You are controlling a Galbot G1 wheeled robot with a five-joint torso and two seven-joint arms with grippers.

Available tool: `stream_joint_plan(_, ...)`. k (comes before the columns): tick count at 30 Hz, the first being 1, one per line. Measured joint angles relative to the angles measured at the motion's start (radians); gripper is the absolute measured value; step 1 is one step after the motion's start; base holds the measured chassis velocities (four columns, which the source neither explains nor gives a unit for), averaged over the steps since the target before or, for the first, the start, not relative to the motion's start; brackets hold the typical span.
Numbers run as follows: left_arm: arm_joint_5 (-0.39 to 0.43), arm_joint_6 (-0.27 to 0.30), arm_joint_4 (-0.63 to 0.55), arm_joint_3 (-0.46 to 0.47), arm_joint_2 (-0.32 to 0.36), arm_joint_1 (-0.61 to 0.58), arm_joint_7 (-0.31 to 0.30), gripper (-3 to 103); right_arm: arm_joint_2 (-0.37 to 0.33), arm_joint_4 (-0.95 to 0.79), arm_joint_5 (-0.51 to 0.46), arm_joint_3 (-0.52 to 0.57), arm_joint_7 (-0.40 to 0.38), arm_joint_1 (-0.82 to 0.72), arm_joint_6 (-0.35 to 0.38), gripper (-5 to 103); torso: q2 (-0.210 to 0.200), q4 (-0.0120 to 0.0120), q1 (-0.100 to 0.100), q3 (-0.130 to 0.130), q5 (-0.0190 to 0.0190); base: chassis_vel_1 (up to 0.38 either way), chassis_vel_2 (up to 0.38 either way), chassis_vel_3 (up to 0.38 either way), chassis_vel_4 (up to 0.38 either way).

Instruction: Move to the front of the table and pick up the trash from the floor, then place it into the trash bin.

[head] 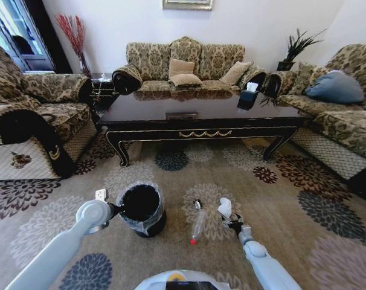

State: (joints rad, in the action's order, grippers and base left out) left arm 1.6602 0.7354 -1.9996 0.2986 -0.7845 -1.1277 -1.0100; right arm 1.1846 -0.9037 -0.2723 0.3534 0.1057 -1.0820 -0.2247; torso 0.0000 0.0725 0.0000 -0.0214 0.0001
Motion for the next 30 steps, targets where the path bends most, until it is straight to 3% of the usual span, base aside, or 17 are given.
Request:
stream_joint_plan(3, 0.000, 0.000, 0.002, 0.000, -0.004, -0.001, 0.000, 0, 0.007, 0.010, -0.002, 0.001, -0.001, 0.007, 0.003, 80, 0.000, -0.0003, 0.000, 0.000, -0.0001, 0.000, 0.000, 0.000, 0.000)
stream_joint_plan(4, -0.002, 0.000, 0.004, 0.000, -0.008, -0.006, 0.000, 0, 0.010, 0.022, -0.001, 0.001, -0.002, 0.012, 0.003, 70, 0.000, -0.0003, 0.000, 0.000, -0.0001, 0.000, 0.000, 0.000, 0.000)
stream_joint_plan(9, -0.003, 0.000, 0.008, 0.000, -0.013, -0.011, 0.000, 0, 0.011, 0.039, -0.001, -0.001, -0.001, 0.018, 0.002, 59, 0.000, -0.0005, 0.000, 0.000, 0.0002, 0.000, 0.000, 0.000, 0.000)
stream_joint_plan(11, -0.005, 0.000, 0.014, 0.001, -0.015, -0.004, 0.001, 0, 0.006, 0.044, -0.001, -0.001, -0.003, 0.019, 0.000, 42, 0.000, -0.0004, 0.000, 0.000, -0.0003, 0.000, 0.000, 0.000, 0.000)
stream_joint_plan(15, -0.004, 0.000, 0.018, -0.001, -0.019, 0.002, 0.003, 0, 0.005, 0.041, -0.001, 0.001, -0.004, 0.018, 0.000, 37, 0.000, -0.0001, 0.000, 0.000, 0.0000, 0.000, 0.000, 0.000, 0.000)
stream_joint_plan(18, -0.004, 0.000, 0.022, -0.006, -0.030, 0.009, 0.007, 0, -0.003, 0.025, 0.001, 0.007, -0.010, 0.007, 0.001, 20, 0.000, 0.0003, 0.000, 0.000, -0.0007, 0.000, 0.000, 0.000, 0.000)
stream_joint_plan(21, -0.004, 0.000, 0.022, -0.009, -0.035, 0.011, 0.010, 0, -0.004, 0.020, 0.003, 0.011, -0.012, 0.002, 0.001, 15, 0.000, 0.0004, 0.000, 0.000, -0.0001, 0.000, 0.000, 0.000, 0.000)
stream_joint_plan(23, -0.007, 0.000, 0.022, -0.012, -0.040, 0.011, 0.010, 0, -0.006, 0.011, 0.006, 0.017, -0.014, -0.004, -0.002, 4, 0.000, 0.0001, 0.000, 0.000, -0.0001, 0.000, 0.000, 0.000, 0.000)
stream_joint_plan(30, -0.011, 0.000, 0.023, -0.029, -0.044, 0.019, 0.011, 0, -0.019, -0.052, 0.023, 0.047, -0.027, -0.038, -0.003, 0, 0.000, -0.0003, 0.000, 0.000, 0.0000, 0.000, 0.000, 0.000, 0.000)
